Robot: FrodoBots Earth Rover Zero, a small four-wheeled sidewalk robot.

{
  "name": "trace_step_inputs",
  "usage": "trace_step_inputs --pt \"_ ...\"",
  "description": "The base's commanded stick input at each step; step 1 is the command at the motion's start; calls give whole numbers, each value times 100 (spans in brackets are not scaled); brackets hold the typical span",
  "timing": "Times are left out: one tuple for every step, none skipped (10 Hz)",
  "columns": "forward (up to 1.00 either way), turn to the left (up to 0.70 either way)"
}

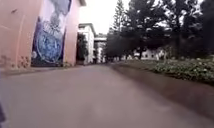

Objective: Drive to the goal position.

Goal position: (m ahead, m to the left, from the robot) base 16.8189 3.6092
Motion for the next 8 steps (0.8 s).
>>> trace_step_inputs --pt "100 0" --pt "100 0" --pt "100 0" --pt "100 0" --pt "100 0" --pt "100 0" --pt "100 0" --pt "100 0"
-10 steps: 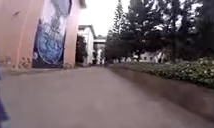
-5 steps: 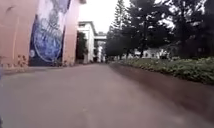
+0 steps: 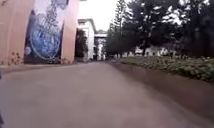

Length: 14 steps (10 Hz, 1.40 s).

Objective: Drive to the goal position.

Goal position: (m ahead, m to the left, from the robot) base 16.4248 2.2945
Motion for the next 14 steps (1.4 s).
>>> trace_step_inputs --pt "100 0" --pt "100 12" --pt "100 27" --pt "100 27" --pt "100 27" --pt "100 27" --pt "100 18" --pt "100 0" --pt "100 0" --pt "100 0" --pt "100 0" --pt "100 0" --pt "100 0" --pt "100 0"
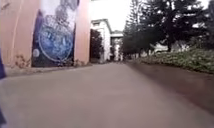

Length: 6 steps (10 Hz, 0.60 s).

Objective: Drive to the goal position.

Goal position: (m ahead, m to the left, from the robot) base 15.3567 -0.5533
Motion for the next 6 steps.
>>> trace_step_inputs --pt "100 0" --pt "100 0" --pt "100 0" --pt "100 0" --pt "100 0" --pt "100 0"
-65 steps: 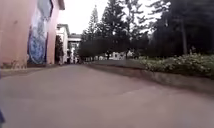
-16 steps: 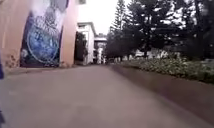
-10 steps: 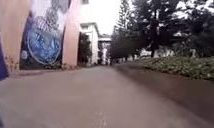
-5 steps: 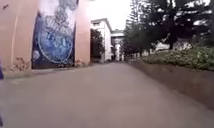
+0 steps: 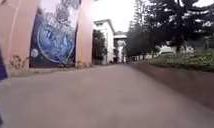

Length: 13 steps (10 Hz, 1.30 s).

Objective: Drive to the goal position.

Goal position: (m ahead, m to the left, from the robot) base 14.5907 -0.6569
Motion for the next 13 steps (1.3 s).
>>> trace_step_inputs --pt "100 0" --pt "100 0" --pt "100 0" --pt "100 0" --pt "100 0" --pt "100 0" --pt "100 0" --pt "100 0" --pt "100 0" --pt "100 0" --pt "100 0" --pt "100 0" --pt "100 0"
